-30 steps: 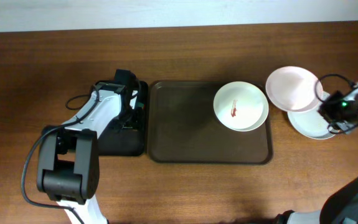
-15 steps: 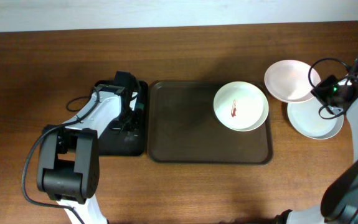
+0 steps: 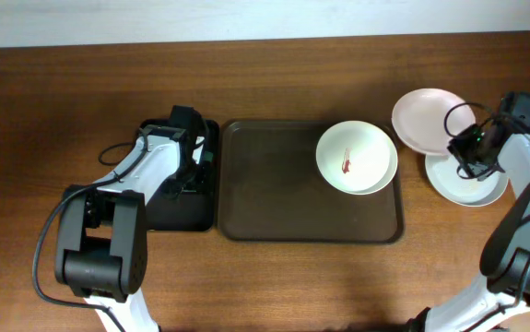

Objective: Clean dirty plates on tray and stack at the side
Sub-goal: 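Move right gripper back to the last plate and grip its rim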

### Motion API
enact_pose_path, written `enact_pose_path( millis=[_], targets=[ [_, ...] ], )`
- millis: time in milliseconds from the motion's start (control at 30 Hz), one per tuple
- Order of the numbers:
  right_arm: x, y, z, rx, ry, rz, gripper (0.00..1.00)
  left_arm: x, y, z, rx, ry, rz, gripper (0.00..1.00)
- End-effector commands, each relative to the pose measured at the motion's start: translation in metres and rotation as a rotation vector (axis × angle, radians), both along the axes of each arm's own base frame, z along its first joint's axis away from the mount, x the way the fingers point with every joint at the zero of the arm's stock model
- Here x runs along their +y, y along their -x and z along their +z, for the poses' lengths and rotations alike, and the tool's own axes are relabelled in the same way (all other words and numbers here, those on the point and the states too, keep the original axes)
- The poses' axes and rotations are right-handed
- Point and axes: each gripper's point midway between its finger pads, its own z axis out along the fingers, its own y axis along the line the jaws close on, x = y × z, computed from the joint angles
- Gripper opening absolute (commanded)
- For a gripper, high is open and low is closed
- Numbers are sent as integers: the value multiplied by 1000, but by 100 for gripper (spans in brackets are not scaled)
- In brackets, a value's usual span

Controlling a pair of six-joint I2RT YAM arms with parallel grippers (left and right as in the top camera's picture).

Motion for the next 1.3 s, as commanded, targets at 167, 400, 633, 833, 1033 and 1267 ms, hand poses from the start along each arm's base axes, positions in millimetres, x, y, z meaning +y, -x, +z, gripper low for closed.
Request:
enact_pose_path(
  millis=[167,400,633,833,1033,1267],
  targets=[
    [-9,20,-7,69,-19,-47,4,0,8,-10,36,8,-2,70],
    [-43,70,-9,163,-81,-184,4,0,8,-10,35,8,-2,70],
    [-43,71,-3,63,-210,-103,44,0,8,-10,35,8,-2,70],
    [13,42,24,-84,-331,171,49,0,8,-10,35,8,-2,75],
    [83,48,22,11,-328,483,48,0,7,-10,34,8,-2,68],
    [142,52,14,141,-267,662,48,0,8,-10,36,7,-2,0]
  ],
)
